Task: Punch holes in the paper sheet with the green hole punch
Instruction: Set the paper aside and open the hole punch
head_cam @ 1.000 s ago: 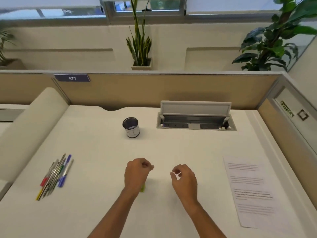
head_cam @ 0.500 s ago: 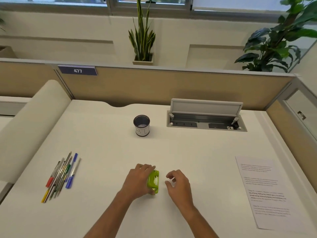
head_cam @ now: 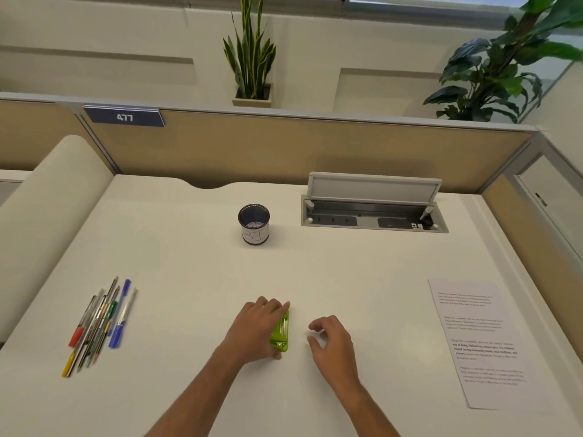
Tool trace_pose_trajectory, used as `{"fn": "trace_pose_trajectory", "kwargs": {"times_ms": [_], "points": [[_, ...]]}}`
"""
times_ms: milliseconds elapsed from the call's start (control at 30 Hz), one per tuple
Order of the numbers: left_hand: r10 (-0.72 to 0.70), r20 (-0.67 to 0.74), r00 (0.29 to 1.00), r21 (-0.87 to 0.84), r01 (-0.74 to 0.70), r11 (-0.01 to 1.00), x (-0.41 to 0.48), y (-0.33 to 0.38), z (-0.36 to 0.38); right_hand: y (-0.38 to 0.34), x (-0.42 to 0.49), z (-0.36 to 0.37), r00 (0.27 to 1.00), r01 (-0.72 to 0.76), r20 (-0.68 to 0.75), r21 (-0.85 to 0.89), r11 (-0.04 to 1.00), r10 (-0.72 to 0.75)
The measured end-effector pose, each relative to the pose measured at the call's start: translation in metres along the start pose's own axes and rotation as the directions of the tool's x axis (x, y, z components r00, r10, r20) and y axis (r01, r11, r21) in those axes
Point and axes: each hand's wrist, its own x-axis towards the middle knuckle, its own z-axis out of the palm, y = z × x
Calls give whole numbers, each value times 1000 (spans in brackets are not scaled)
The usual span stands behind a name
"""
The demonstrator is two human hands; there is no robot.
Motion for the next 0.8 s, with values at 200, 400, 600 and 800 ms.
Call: {"fn": "trace_pose_trajectory", "kwargs": {"times_ms": [200,400,600,800], "points": [[6,2,1000,-88,-6,996,1,3,-3,6,-3,-2,1000,-15,-16,-6,1000,15],[-36,-70,997,-242,18,970,-12,-8,-17,6,-6,0,1000,-1,-21,6,1000,1],[-74,-162,984,-290,24,957,-35,-37,-45,3,-11,4,1000,18,-14,3,1000,-18],[-97,-209,973,-288,33,957,-70,-76,-55,-8,-15,10,999,42,-26,4,999,-42]]}}
